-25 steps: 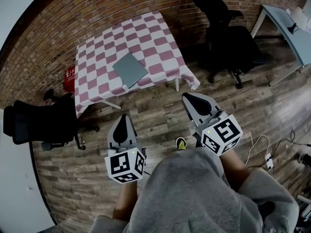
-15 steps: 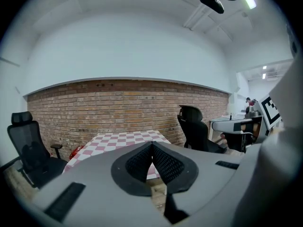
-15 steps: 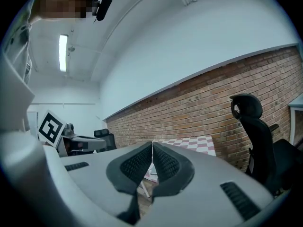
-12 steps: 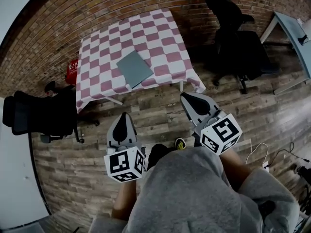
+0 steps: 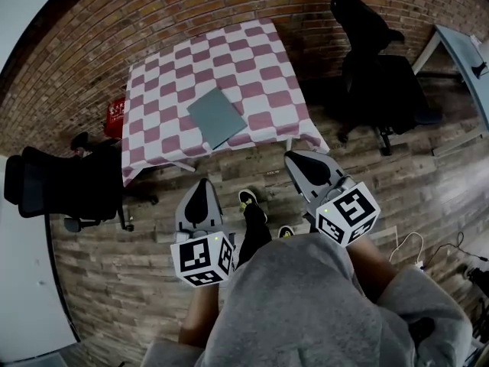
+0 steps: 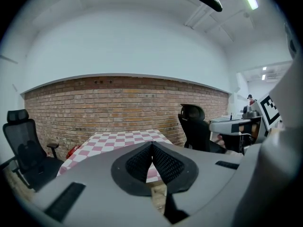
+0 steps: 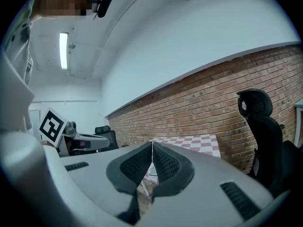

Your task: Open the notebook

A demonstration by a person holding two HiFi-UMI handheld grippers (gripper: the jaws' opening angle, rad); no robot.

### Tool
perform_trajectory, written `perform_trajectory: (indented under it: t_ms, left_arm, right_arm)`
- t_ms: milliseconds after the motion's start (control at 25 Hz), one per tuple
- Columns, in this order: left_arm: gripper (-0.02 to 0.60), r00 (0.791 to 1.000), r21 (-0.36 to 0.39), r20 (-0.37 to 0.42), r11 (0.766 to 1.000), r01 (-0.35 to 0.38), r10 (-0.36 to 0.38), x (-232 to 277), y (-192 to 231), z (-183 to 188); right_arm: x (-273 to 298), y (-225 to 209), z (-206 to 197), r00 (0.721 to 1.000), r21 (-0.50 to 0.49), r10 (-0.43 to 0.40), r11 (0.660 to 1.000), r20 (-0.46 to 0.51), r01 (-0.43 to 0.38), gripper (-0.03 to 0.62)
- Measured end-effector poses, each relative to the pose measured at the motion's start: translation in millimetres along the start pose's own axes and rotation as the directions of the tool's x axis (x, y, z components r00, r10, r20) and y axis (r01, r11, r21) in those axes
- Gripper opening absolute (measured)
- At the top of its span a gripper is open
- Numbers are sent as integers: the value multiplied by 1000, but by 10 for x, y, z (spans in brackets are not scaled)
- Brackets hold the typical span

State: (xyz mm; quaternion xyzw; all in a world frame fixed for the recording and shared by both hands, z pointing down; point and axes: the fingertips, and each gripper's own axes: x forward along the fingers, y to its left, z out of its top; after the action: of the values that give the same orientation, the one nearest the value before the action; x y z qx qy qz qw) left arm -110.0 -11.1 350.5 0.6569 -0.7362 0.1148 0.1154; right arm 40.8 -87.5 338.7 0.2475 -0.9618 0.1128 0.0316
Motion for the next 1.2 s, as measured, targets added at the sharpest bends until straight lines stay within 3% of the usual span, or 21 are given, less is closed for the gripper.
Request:
perform_trajectory:
  t_ms: [800,1200]
  left_arm:
    - [9,993,-39,-97,997,66,-70,1370,851,-58]
    - [11,952,-20,-238,981,193,-192,1925,839,-374]
  right_arm:
    - [1495,-543,-407,986,51,-46,997,-162,55,26]
    - [1948,-758,-958,954,117,-63,988,-292,101,27]
